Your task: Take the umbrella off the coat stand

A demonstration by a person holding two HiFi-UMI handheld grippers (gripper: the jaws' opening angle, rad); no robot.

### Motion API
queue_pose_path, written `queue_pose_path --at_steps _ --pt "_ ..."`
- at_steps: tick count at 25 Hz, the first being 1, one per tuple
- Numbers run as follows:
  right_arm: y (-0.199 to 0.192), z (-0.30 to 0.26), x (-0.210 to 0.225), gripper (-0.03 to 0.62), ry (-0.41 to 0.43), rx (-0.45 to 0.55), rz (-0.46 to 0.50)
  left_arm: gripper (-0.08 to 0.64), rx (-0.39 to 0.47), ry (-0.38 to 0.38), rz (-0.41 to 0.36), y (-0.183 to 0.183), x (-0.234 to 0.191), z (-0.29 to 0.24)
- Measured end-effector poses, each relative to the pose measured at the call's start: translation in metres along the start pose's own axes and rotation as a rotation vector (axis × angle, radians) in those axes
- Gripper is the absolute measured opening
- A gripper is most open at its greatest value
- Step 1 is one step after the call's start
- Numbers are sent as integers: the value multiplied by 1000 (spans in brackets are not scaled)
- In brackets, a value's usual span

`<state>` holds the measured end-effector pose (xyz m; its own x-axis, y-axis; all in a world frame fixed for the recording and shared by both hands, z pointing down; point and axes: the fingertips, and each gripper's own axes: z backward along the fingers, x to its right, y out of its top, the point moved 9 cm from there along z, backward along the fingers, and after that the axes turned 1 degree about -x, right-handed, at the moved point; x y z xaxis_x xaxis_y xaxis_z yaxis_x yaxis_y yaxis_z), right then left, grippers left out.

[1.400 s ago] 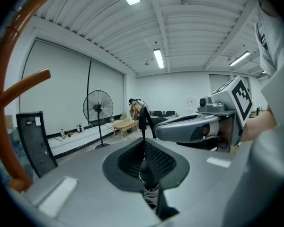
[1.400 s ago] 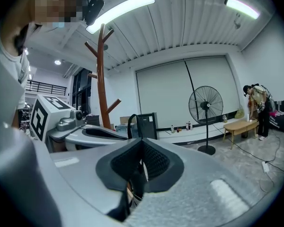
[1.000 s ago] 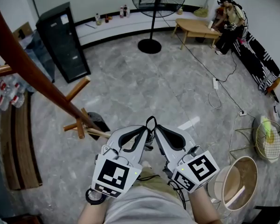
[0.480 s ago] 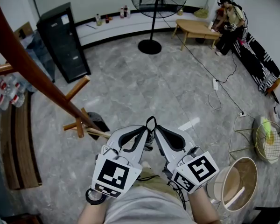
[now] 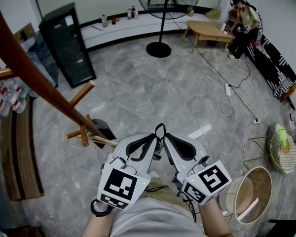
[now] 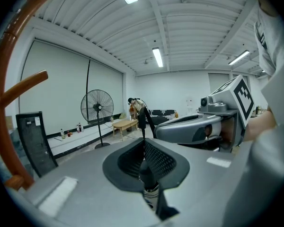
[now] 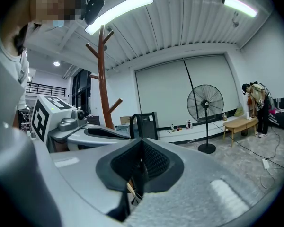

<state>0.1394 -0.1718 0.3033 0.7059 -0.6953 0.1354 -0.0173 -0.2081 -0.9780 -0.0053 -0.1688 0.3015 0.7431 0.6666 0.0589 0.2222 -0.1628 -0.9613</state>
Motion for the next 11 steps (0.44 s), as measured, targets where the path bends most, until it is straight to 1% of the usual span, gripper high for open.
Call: queue_pose_path --at_steps 11 --pt "1 -1 -1 3 0 -3 1 18 -2 -6 1 2 0 1"
